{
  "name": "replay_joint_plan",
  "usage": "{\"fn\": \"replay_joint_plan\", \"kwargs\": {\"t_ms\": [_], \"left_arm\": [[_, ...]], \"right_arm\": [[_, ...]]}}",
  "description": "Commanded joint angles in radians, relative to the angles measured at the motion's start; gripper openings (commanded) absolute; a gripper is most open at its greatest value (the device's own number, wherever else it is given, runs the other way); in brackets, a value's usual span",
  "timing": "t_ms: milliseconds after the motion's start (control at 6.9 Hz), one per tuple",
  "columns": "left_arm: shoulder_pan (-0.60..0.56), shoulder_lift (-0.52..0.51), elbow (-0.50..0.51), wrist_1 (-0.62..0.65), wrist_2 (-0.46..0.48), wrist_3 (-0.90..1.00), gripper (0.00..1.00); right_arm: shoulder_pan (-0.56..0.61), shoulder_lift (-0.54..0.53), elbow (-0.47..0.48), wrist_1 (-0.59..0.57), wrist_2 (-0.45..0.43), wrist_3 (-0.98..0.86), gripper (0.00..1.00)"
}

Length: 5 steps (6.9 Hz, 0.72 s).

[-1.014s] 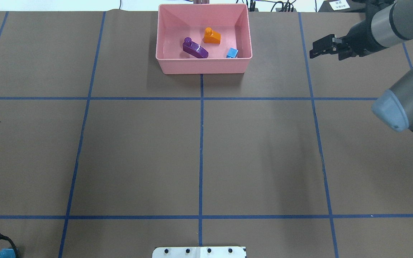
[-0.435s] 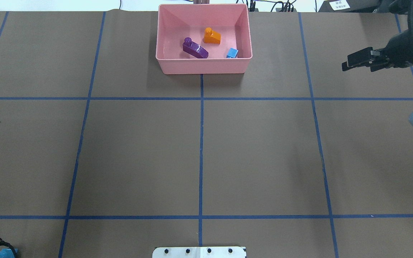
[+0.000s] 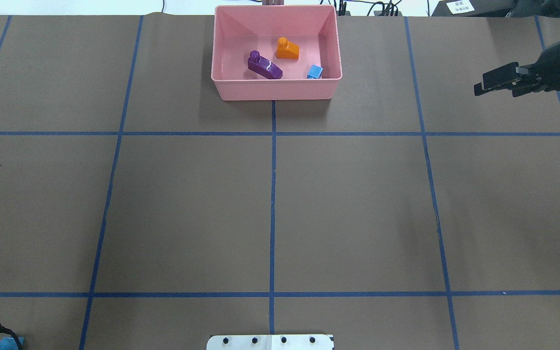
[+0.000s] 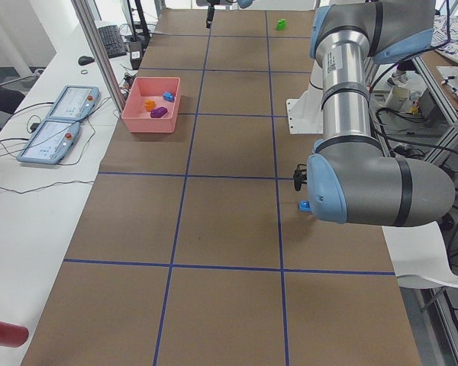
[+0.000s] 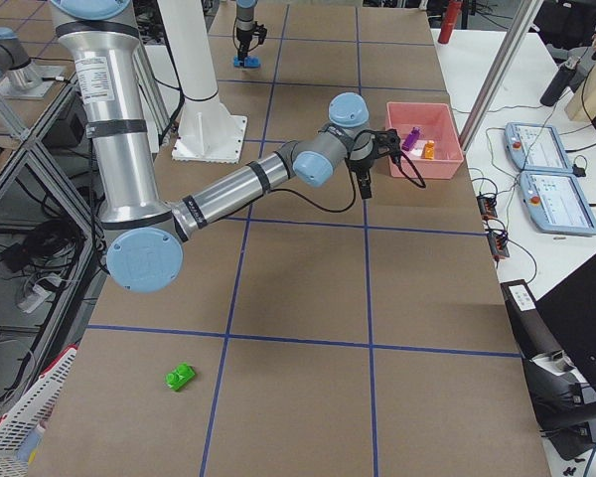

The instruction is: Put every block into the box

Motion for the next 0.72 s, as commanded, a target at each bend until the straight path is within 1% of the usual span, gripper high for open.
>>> {"fn": "replay_joint_plan", "kwargs": {"t_ms": [0,145,290,580], "left_arm": [[0.000,0.001,0.001,-0.002,0.000,-0.004,0.00],[0.000,-0.002,-0.011,-0.009,-0.001,-0.087,0.00],[-0.001,0.001,-0.035,-0.049,-0.001,-0.132,0.00],[-0.015,0.007,-0.121,-0.051,-0.001,-0.148,0.00]], "right_arm": [[0.032,-0.075,0.048,0.000,0.030,-0.041,0.99],[0.055,-0.110,0.062,0.000,0.033,-0.082,0.99],[0.092,-0.153,0.067,0.000,0.063,-0.149,0.99],[0.167,-0.260,0.066,0.000,0.085,-0.330,0.99]]}}
